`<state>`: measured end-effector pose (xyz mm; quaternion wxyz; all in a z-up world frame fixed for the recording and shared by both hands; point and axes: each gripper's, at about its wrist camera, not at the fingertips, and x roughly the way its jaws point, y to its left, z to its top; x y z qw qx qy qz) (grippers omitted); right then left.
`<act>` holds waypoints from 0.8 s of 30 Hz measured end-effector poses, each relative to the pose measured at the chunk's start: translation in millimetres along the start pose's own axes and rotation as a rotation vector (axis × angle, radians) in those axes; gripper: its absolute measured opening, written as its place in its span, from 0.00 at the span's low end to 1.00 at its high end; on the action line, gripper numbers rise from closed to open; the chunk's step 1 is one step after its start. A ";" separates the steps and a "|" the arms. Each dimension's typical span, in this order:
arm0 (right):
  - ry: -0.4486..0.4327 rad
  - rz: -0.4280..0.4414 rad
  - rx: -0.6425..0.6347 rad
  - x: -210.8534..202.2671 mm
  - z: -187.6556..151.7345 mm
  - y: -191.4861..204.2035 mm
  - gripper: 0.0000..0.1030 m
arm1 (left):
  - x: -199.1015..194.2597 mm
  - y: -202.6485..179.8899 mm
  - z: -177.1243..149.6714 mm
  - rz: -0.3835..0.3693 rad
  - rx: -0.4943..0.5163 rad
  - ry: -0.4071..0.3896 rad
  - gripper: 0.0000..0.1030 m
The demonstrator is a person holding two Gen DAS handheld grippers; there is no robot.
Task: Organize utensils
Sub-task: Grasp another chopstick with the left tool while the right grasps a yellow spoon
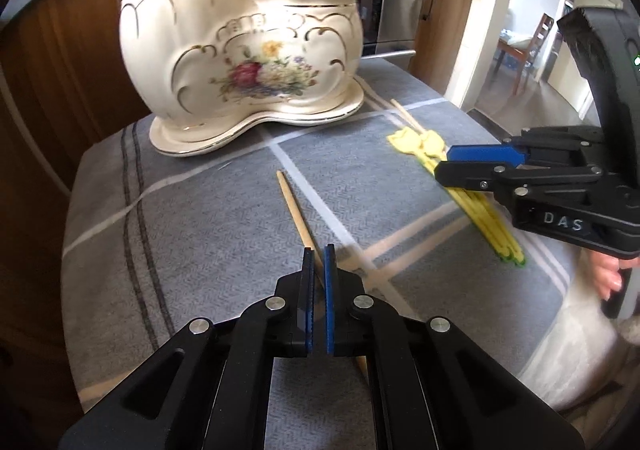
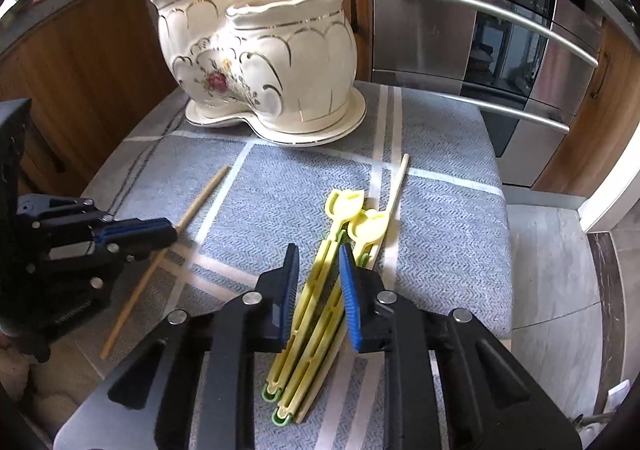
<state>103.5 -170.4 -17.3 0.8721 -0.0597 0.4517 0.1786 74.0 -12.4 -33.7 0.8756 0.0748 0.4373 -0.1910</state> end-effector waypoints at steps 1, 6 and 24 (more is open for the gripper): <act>0.006 -0.003 0.000 1.6 0.7 0.2 0.19 | 0.2 1.3 0.6 -0.008 -0.008 0.003 0.05; 0.016 -0.045 -0.032 5.1 3.9 7.2 0.19 | 3.9 -3.6 2.1 -0.028 -0.025 0.021 0.14; -0.054 0.034 -0.016 -9.6 5.9 10.8 0.09 | 3.4 3.3 5.0 -0.014 -0.010 -0.012 0.05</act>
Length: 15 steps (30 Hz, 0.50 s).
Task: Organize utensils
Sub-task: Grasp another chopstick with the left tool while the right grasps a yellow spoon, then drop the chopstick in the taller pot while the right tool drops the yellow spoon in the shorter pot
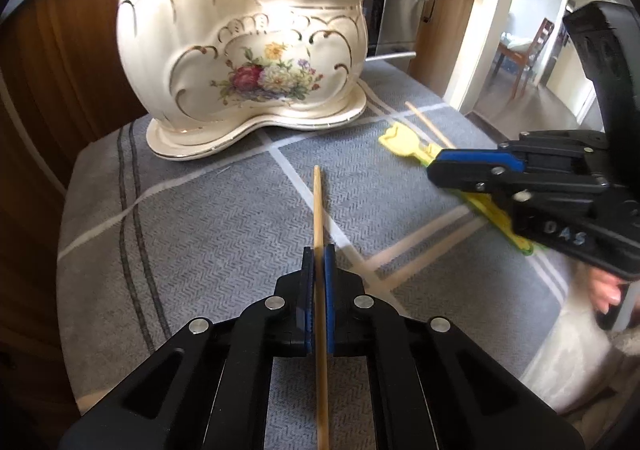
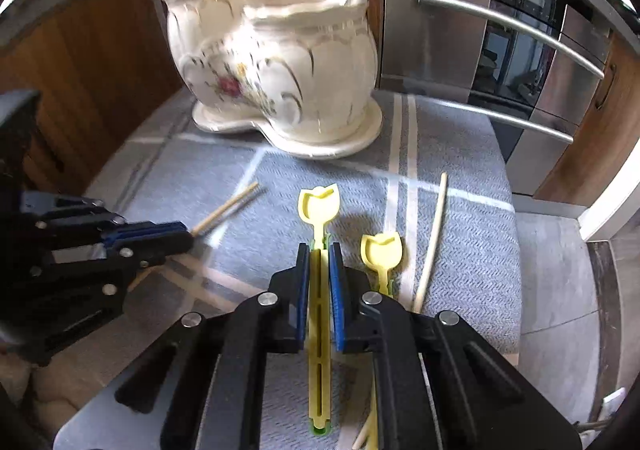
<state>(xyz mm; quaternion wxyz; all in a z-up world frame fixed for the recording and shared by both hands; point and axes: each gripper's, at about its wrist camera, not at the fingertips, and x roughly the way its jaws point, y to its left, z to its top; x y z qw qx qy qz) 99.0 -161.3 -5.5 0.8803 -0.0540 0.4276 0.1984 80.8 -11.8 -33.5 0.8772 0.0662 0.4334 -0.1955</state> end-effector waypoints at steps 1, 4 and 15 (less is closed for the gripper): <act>-0.014 0.005 0.004 -4.0 0.5 -0.6 0.09 | -3.5 1.0 -0.5 -0.002 0.001 -0.015 0.05; -0.069 0.012 0.020 -18.2 2.6 -4.0 0.09 | -21.0 2.5 -0.4 -0.007 0.014 -0.093 0.05; -0.322 0.045 0.058 -70.3 21.8 -8.2 0.09 | -88.5 8.6 8.8 0.031 0.070 -0.427 0.05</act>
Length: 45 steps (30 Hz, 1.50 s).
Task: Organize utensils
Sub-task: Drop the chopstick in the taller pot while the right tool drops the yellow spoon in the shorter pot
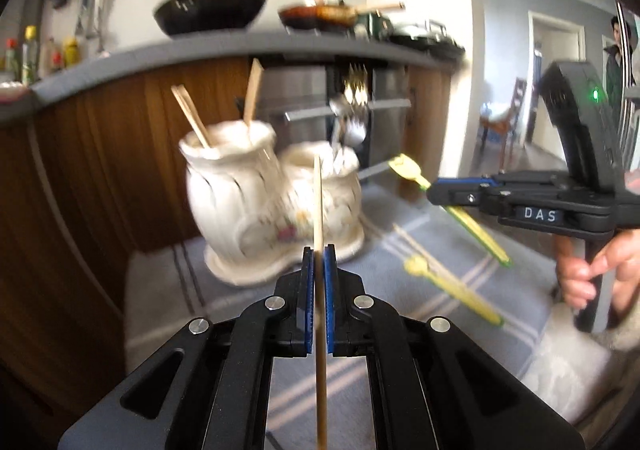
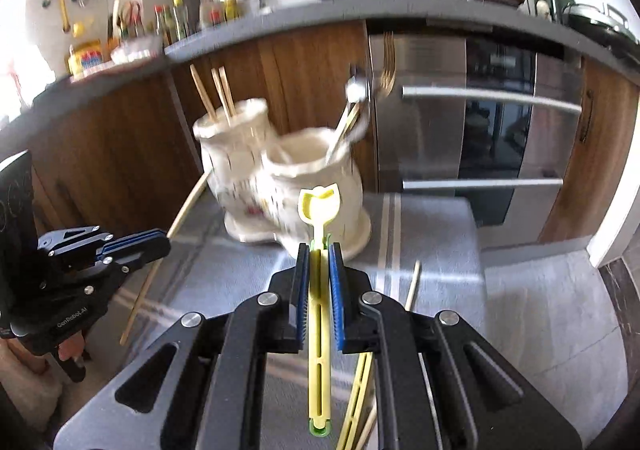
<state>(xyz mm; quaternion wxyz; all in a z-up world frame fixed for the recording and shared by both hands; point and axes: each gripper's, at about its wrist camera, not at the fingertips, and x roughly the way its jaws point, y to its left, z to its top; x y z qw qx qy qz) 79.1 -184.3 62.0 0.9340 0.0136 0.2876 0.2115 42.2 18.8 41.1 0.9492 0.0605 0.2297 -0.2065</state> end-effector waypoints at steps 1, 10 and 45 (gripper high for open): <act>-0.021 0.004 0.002 -1.9 4.4 -0.4 0.09 | -5.4 4.7 4.6 0.008 -0.014 -0.031 0.05; -0.148 0.051 0.050 0.5 44.5 -7.4 0.09 | -20.0 44.8 49.7 0.071 -0.112 -0.198 0.05; -0.335 0.119 0.105 101.4 99.5 -0.3 0.10 | 65.4 101.8 131.9 0.070 -0.268 -0.440 0.05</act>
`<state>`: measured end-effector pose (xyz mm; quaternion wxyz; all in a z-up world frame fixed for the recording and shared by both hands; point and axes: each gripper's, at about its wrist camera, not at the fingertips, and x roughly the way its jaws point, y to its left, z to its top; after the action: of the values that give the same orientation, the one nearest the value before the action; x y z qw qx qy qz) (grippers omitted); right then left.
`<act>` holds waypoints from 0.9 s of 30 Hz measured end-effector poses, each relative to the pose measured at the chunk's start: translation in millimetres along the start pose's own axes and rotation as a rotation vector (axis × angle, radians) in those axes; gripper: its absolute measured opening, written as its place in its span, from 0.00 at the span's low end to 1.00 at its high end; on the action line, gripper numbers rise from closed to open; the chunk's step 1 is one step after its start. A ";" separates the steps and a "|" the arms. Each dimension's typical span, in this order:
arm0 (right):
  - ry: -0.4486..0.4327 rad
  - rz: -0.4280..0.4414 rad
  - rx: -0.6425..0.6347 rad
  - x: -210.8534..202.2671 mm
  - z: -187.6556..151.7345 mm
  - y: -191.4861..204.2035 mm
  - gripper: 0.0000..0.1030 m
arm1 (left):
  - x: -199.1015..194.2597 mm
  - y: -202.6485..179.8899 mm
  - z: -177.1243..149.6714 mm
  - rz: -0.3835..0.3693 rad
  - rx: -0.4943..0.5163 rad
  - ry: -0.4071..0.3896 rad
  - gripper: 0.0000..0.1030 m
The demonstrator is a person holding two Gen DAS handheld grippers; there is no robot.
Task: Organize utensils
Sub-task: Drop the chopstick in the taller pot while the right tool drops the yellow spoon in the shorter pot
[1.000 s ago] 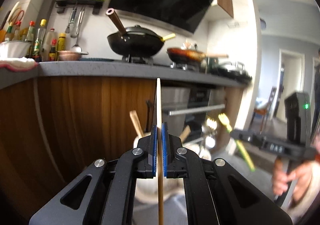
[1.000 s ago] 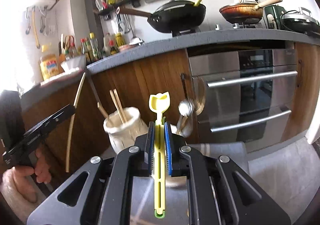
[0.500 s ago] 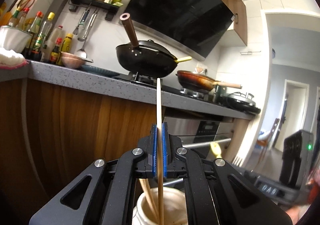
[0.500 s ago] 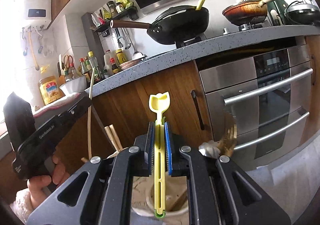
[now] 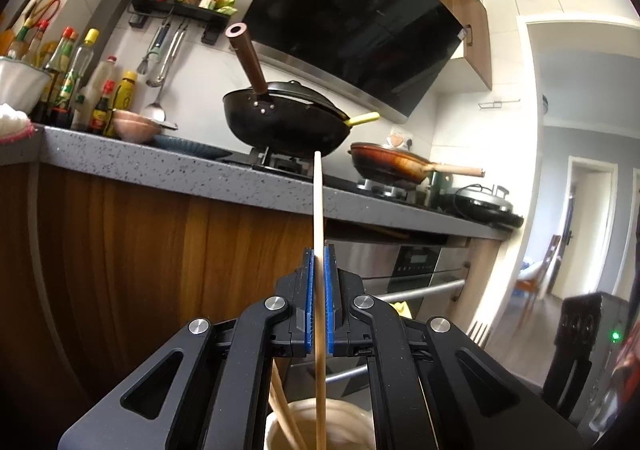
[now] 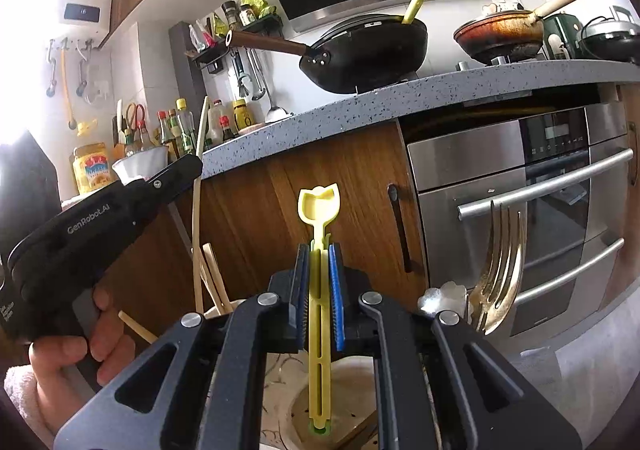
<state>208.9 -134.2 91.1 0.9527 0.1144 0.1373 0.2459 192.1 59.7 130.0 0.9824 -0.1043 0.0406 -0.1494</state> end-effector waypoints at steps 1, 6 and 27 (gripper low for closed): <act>0.001 -0.003 -0.003 1.0 -2.1 0.0 0.10 | -0.7 -1.0 -3.0 0.002 0.009 0.009 0.05; -0.013 -0.022 -0.045 -0.9 -15.3 2.2 0.09 | -9.8 2.0 -15.9 0.002 0.011 0.039 0.05; 0.130 -0.051 -0.063 -27.8 -32.0 -3.6 0.10 | -48.4 2.0 -46.7 0.036 0.101 0.213 0.06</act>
<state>176.9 -146.4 65.8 0.9509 0.0645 0.1939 0.2325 141.4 67.1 86.3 0.9790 -0.0376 0.1391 -0.1441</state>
